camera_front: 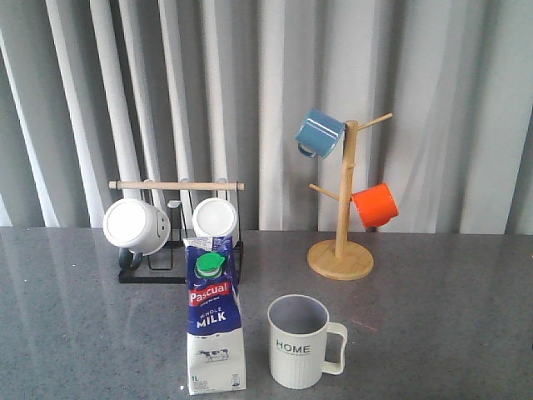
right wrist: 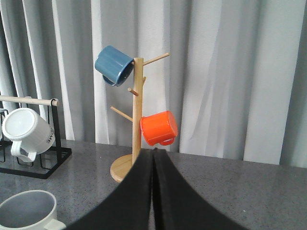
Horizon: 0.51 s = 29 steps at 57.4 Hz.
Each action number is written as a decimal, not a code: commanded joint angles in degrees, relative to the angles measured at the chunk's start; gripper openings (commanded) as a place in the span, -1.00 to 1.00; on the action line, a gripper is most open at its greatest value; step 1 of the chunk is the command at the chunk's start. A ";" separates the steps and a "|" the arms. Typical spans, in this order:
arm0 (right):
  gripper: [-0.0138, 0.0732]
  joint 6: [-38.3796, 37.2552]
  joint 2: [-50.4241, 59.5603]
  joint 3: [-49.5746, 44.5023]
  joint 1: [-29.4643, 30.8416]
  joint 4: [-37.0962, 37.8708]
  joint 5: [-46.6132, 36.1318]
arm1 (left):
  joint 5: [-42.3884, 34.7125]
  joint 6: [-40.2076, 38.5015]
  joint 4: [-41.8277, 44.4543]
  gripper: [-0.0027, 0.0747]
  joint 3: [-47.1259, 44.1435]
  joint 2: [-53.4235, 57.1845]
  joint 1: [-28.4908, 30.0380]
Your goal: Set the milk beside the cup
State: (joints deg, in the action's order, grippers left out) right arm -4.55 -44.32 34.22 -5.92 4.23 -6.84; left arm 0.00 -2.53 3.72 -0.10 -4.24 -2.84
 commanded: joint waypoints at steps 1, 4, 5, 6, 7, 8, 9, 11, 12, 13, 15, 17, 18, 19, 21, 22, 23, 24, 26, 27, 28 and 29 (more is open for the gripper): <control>-0.70 0.20 0.12 1.59 0.38 0.53 -4.10 | -2.22 -0.25 0.19 -0.95 -0.22 2.90 0.23; -0.70 0.20 0.12 1.59 0.38 0.53 -4.10 | 0.60 -0.13 0.66 -0.95 -0.16 5.16 0.23; -0.70 0.20 0.12 1.59 0.38 0.53 -4.10 | 1.26 -0.13 1.01 -0.95 -0.16 5.72 0.23; -0.70 0.20 0.12 1.59 0.38 0.53 -4.10 | 1.83 -0.13 1.51 -0.95 -0.16 6.10 0.23; -0.70 0.20 0.12 1.59 0.38 0.53 -4.10 | 2.19 -0.13 1.72 -0.95 -0.16 5.94 0.32; -0.70 0.20 0.12 1.59 0.38 0.53 -4.00 | 2.33 -0.13 2.07 -0.95 -0.16 5.68 0.41; -0.70 0.20 0.12 1.59 0.38 0.53 -3.94 | 2.52 -0.13 2.08 -0.95 -0.16 5.67 0.41; -0.70 0.20 0.12 1.59 0.38 0.53 -3.93 | 2.87 -0.13 2.08 -0.95 -0.16 5.67 0.46; -0.70 0.20 0.12 1.59 0.38 0.53 -3.93 | 2.94 -0.13 2.08 -0.95 -0.16 5.67 0.46; -0.70 0.20 0.12 1.59 0.38 0.53 -3.93 | 2.94 -0.13 2.08 -0.95 -0.16 5.67 0.46; -0.70 0.20 0.12 1.59 0.38 0.53 -3.93 | 2.95 -0.18 2.01 -0.95 -0.16 5.67 0.46; -0.70 0.20 0.12 1.59 0.38 0.53 -3.99 | 2.75 -0.25 1.81 -0.95 -0.16 5.67 0.46; -0.70 0.20 0.12 1.59 0.38 0.53 -3.99 | 2.76 -0.25 1.70 -0.95 -0.16 5.67 0.46; -0.70 0.20 0.12 1.59 0.38 0.53 -3.99 | 2.76 -0.25 1.50 -0.95 -0.16 5.67 0.46; -0.70 0.20 0.12 1.59 0.38 0.53 -3.99 | 2.76 -0.25 1.42 -0.95 -0.16 5.67 0.46; -0.70 0.20 0.12 1.59 0.38 0.53 -3.99 | 2.90 -0.25 1.42 -0.95 -0.16 5.67 0.46; -0.70 0.20 0.12 1.59 0.38 0.53 -3.99 | 2.98 -0.25 1.42 -0.95 -0.09 5.67 0.46; -0.70 0.20 0.12 1.59 0.38 0.53 -3.99 | 2.98 -0.25 1.42 -0.95 -0.08 5.62 0.46; -0.70 0.20 0.12 1.59 0.38 0.53 -3.99 | 2.91 -0.20 1.42 -0.95 -0.05 5.62 0.46; -0.70 0.20 0.12 1.59 0.38 0.53 -3.99 | 2.91 -0.20 1.42 -0.95 -0.05 5.62 0.46; -0.70 0.20 0.12 1.59 0.38 0.53 -3.99 | 2.91 -0.20 1.42 -0.95 -0.05 5.62 0.46; -0.70 0.20 0.12 1.59 0.38 0.53 -3.99 | 2.97 -0.20 1.42 -0.95 -0.05 5.62 0.46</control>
State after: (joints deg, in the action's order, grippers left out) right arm -4.55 -44.37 34.22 -5.92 4.23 -6.75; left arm 6.66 -2.53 5.53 -1.35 0.68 -2.32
